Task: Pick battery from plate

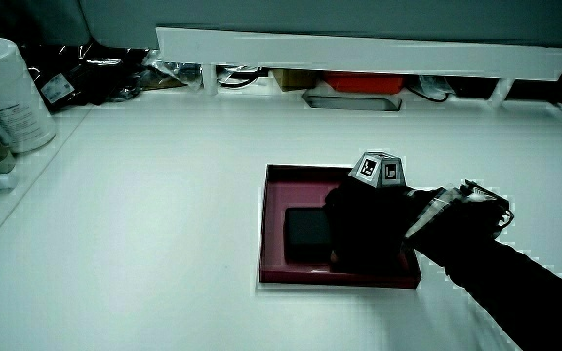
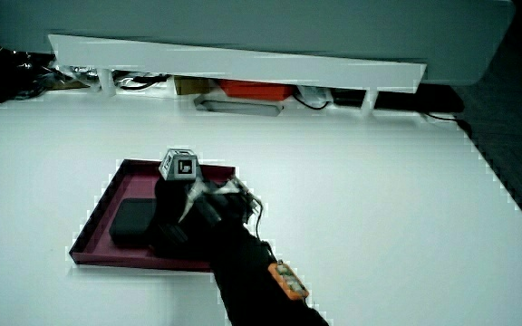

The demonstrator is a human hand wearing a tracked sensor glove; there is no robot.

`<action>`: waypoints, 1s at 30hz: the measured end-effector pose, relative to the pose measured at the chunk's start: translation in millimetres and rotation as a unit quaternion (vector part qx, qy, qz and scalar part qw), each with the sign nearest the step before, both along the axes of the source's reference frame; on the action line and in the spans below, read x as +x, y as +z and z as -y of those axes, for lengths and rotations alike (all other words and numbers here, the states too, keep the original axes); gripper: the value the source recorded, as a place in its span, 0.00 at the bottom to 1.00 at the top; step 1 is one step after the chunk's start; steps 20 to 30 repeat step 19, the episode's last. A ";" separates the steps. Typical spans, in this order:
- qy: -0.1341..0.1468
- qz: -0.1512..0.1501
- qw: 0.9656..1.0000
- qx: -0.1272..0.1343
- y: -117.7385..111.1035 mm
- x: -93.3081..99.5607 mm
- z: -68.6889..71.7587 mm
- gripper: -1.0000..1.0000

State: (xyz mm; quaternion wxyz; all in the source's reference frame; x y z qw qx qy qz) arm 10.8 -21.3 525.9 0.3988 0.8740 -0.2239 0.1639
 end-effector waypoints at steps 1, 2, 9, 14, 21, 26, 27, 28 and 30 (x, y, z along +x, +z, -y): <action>-0.002 -0.001 1.000 0.003 -3.0 0.4 0.1 1.00; -0.003 0.008 1.000 0.005 -5.6 1.6 0.4 1.00; 0.005 0.030 0.999 0.019 -30.4 21.0 9.7 1.00; 0.013 0.097 0.995 0.005 -20.5 49.4 17.6 1.00; 0.038 0.081 0.996 0.013 -44.8 80.4 21.5 1.00; 0.038 0.081 0.996 0.013 -44.8 80.4 21.5 1.00; 0.038 0.081 0.996 0.013 -44.8 80.4 21.5 1.00; 0.038 0.081 0.996 0.013 -44.8 80.4 21.5 1.00; 0.038 0.081 0.996 0.013 -44.8 80.4 21.5 1.00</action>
